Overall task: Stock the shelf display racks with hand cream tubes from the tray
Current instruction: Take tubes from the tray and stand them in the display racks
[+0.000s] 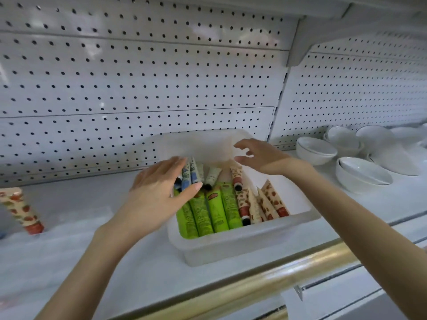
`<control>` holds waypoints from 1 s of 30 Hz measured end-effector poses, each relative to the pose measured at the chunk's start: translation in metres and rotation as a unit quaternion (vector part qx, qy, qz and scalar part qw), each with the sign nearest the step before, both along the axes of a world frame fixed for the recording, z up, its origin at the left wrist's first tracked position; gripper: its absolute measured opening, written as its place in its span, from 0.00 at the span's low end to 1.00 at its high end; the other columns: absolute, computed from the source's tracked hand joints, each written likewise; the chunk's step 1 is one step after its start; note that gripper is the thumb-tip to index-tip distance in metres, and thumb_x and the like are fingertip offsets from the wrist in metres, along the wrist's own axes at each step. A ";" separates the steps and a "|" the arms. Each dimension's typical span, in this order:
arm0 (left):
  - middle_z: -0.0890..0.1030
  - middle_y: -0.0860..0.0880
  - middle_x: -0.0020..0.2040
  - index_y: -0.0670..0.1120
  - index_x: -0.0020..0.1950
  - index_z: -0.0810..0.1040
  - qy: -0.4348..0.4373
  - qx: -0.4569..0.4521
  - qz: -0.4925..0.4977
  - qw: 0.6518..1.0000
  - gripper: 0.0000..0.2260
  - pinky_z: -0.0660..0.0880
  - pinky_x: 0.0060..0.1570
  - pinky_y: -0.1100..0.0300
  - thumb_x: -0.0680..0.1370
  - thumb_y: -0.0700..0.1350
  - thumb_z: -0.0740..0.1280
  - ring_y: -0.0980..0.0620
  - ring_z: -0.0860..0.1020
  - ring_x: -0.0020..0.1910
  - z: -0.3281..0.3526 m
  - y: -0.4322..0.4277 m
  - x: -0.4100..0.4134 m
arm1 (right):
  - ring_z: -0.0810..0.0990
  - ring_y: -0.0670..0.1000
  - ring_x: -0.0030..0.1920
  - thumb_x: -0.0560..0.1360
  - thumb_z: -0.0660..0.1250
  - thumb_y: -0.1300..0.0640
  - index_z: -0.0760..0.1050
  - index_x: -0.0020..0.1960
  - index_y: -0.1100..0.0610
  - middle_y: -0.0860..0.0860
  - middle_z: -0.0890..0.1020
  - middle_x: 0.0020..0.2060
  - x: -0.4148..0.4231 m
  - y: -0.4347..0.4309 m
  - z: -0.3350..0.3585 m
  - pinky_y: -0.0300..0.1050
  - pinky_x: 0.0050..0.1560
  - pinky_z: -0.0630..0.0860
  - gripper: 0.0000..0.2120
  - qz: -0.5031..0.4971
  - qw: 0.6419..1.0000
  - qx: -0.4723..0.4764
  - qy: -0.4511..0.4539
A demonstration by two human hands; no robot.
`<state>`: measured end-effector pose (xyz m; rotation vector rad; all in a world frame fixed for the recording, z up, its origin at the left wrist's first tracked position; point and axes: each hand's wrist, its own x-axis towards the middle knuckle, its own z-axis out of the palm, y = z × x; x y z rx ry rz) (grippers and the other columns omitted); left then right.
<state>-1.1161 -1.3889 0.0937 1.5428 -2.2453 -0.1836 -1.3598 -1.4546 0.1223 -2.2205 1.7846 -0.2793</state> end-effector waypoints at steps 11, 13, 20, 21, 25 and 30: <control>0.56 0.55 0.76 0.57 0.75 0.53 0.000 0.037 0.056 0.998 0.40 0.49 0.70 0.60 0.65 0.72 0.44 0.55 0.53 0.74 -0.004 -0.004 0.010 | 0.81 0.56 0.53 0.77 0.64 0.50 0.61 0.72 0.60 0.57 0.71 0.66 0.072 -0.055 -0.013 0.53 0.55 0.78 0.28 0.025 0.989 0.144 -0.005; 0.57 0.56 0.76 0.57 0.75 0.54 0.011 0.036 0.060 0.997 0.40 0.49 0.70 0.61 0.65 0.72 0.45 0.56 0.54 0.74 -0.003 -0.002 0.011 | 0.81 0.58 0.53 0.78 0.64 0.52 0.63 0.70 0.65 0.60 0.74 0.61 0.082 -0.058 -0.024 0.51 0.52 0.79 0.26 0.010 0.984 0.177 -0.037; 0.56 0.56 0.76 0.56 0.75 0.54 0.045 0.055 0.077 0.994 0.30 0.48 0.70 0.61 0.76 0.66 0.53 0.57 0.53 0.74 -0.001 0.000 0.020 | 0.79 0.57 0.51 0.74 0.69 0.49 0.64 0.68 0.64 0.60 0.73 0.62 0.089 -0.060 -0.045 0.50 0.52 0.79 0.31 0.002 0.978 0.172 -0.117; 0.56 0.57 0.76 0.56 0.75 0.54 0.055 0.057 0.078 0.994 0.28 0.48 0.70 0.62 0.77 0.63 0.55 0.57 0.53 0.74 -0.001 -0.001 0.021 | 0.80 0.53 0.46 0.74 0.69 0.50 0.63 0.69 0.63 0.59 0.74 0.61 0.087 -0.060 -0.046 0.47 0.49 0.79 0.31 -0.004 0.974 0.181 -0.137; 0.59 0.58 0.75 0.56 0.75 0.57 0.092 0.054 0.083 0.991 0.27 0.50 0.68 0.64 0.77 0.60 0.57 0.58 0.55 0.73 0.001 -0.001 0.023 | 0.79 0.48 0.39 0.74 0.70 0.57 0.65 0.69 0.63 0.56 0.77 0.52 0.078 -0.065 -0.047 0.44 0.44 0.79 0.27 -0.019 0.952 0.213 -0.217; 0.62 0.58 0.73 0.58 0.73 0.60 0.152 0.068 0.095 0.981 0.24 0.56 0.67 0.62 0.78 0.58 0.59 0.57 0.59 0.72 0.004 -0.008 0.023 | 0.78 0.52 0.49 0.76 0.67 0.60 0.65 0.68 0.62 0.55 0.75 0.57 0.074 -0.064 -0.031 0.43 0.48 0.78 0.23 0.023 0.938 0.211 -0.273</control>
